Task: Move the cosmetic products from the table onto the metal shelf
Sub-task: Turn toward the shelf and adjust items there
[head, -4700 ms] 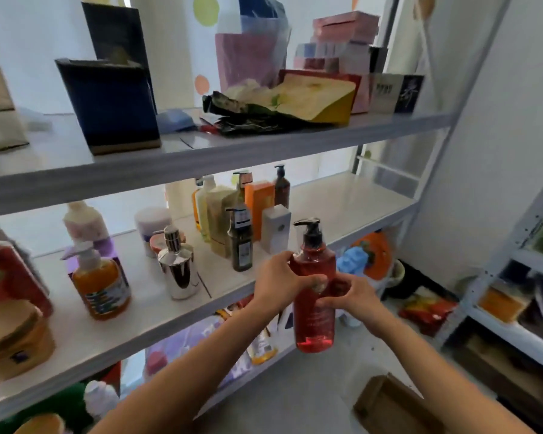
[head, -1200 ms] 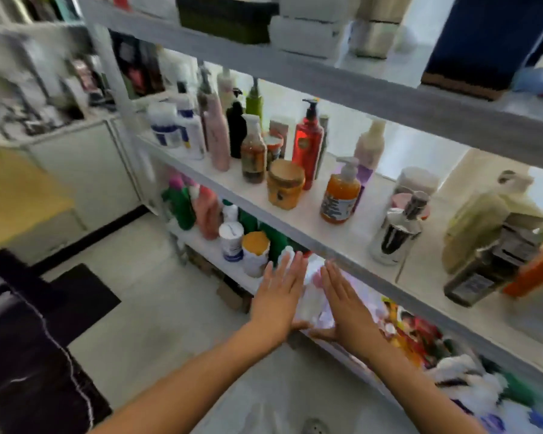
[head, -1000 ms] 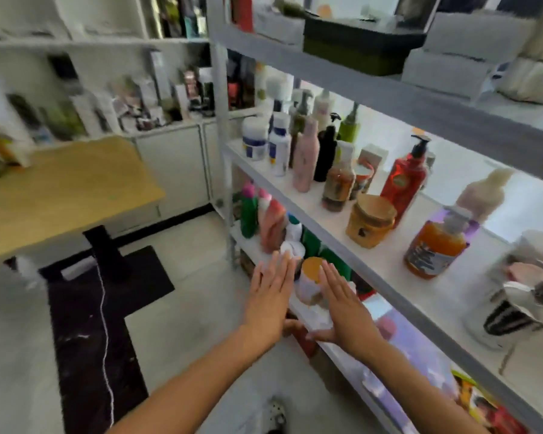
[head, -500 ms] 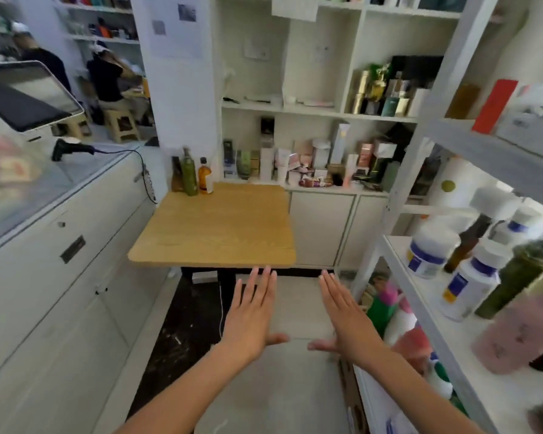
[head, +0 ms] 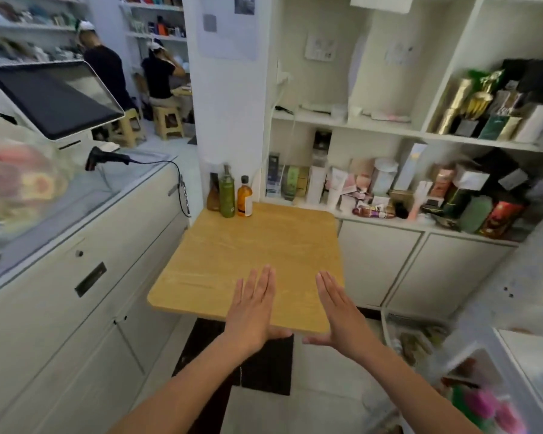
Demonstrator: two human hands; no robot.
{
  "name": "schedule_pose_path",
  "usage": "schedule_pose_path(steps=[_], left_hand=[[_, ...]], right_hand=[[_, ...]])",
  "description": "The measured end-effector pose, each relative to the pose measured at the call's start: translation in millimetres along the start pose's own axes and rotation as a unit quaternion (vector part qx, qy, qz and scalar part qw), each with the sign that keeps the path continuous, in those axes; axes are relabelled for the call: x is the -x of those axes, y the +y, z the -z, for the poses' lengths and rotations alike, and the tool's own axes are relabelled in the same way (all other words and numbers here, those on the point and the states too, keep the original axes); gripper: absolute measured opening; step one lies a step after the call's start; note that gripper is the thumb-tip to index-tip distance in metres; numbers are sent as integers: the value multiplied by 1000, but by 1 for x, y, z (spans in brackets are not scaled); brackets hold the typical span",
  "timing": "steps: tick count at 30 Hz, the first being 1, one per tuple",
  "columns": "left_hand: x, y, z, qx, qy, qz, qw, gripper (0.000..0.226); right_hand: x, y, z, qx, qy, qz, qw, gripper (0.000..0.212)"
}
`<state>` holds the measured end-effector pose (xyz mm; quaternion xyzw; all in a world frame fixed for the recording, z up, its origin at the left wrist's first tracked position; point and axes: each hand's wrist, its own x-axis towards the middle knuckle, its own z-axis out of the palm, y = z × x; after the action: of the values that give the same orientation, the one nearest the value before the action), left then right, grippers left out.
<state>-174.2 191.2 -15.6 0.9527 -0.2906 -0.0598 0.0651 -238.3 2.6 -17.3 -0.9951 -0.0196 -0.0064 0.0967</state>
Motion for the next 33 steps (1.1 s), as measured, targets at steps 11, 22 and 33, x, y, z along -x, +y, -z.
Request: schedule_pose_path(steps=[11,22,33], left_hand=[[-158,-86,22,-4,-11,1,1000,116],[-297,-152,35,29,-6,67,997,118],[-454,-207,57,-3,-13,-4,1000,106]], right_hand=[[-186,14,-7,-50,-10,4,999,126],[-356,53,-15,-70,-50,34,996,133],[-499,54,-46,-127,-101,-30,986,146]])
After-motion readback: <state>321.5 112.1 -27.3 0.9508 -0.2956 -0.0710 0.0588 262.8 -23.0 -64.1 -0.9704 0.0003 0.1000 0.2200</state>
